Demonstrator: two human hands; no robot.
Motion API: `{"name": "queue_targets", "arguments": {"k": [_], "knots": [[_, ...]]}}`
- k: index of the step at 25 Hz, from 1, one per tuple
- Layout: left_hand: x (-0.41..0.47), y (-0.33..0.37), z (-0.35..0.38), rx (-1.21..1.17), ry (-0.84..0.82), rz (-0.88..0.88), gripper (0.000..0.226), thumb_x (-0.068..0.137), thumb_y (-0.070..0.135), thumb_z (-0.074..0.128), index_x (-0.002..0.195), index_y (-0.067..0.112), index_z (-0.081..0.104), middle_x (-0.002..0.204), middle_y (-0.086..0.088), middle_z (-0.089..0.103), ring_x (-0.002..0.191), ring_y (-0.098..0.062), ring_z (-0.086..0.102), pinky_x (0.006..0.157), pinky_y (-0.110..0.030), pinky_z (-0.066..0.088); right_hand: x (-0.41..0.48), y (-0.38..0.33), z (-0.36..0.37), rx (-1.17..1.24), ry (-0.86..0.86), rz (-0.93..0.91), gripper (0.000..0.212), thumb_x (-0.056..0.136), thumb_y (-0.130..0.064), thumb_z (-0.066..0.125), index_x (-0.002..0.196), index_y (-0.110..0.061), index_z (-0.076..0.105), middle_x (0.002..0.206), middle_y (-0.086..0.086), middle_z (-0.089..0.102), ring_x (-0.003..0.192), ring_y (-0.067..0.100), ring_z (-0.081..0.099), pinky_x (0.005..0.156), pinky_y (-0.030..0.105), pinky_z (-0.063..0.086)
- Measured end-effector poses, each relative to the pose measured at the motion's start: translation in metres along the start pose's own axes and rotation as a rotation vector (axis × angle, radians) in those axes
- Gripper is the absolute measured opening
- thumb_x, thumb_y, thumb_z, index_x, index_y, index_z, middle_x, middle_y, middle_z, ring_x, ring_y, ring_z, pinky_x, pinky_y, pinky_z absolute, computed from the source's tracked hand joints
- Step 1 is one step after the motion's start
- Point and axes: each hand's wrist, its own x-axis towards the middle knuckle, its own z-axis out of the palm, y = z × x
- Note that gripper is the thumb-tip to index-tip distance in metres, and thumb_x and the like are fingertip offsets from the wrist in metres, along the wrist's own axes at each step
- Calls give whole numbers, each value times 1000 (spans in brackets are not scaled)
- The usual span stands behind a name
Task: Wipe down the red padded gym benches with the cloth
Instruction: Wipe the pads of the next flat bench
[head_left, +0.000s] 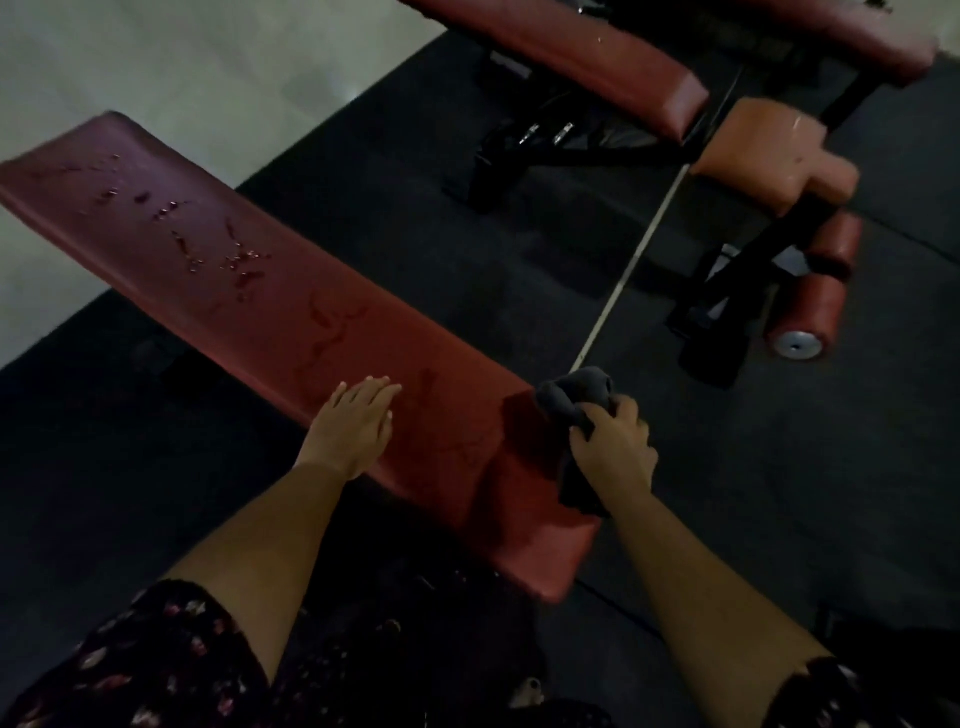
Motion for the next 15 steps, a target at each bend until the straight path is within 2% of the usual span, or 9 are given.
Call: {"name": "queue_targets", "arguments": {"k": [1,3,6,7,9,11,13,15], "knots": [[4,-4,14,-21,37,-7,50,103,31,24,149,15,38,156,-4,36,147,-22,27,122,-39,12,8,2,11,-37,-8,11,40,91,-44,54,129,-30,52,144,8,30,123,37,38,95,55,41],[9,-12,42,-68,166,-2,59,98,33,18,144,11,47,151,-7,44,144,-25,33,120,-40,16,23,5,30,-80,-3,11,49,86,-54,55,126,-28,45,145,9,26,124,41,35,93,56,41],[8,-20,66,-136,394,28,53,94,26,26,134,8,57,142,-11,54,135,-30,45,116,-45,27,37,17,48,-155,18,-85,64,88,-63,48,145,-42,26,160,7,7,131,45,32,96,57,41],[10,-23,70,-139,432,59,52,94,25,28,133,8,58,141,-12,55,134,-31,46,116,-46,28,40,20,52,-158,37,-102,64,89,-62,46,147,-45,25,159,8,12,128,44,35,96,57,41],[12,-28,72,-138,460,97,53,93,27,28,134,8,57,141,-13,54,135,-32,46,116,-46,28,36,22,59,-116,95,-96,60,90,-60,45,146,-44,32,150,8,28,125,41,39,97,57,41],[12,-29,73,-132,469,111,55,92,28,28,134,8,57,141,-14,54,135,-34,45,115,-47,28,25,21,67,-120,181,-72,58,89,-57,48,144,-43,37,144,7,35,124,38,40,95,56,42],[11,-29,72,-91,410,117,50,97,26,32,140,9,51,147,-14,48,140,-33,39,118,-46,23,6,17,72,-120,235,-54,56,89,-53,50,142,-42,40,141,7,37,124,37,40,92,54,43],[7,-26,65,-80,294,92,48,102,24,36,148,12,39,157,-10,34,148,-28,24,122,-43,12,-20,15,76,-131,250,-54,53,89,-49,52,140,-42,43,141,6,36,123,35,40,90,53,45]]}}
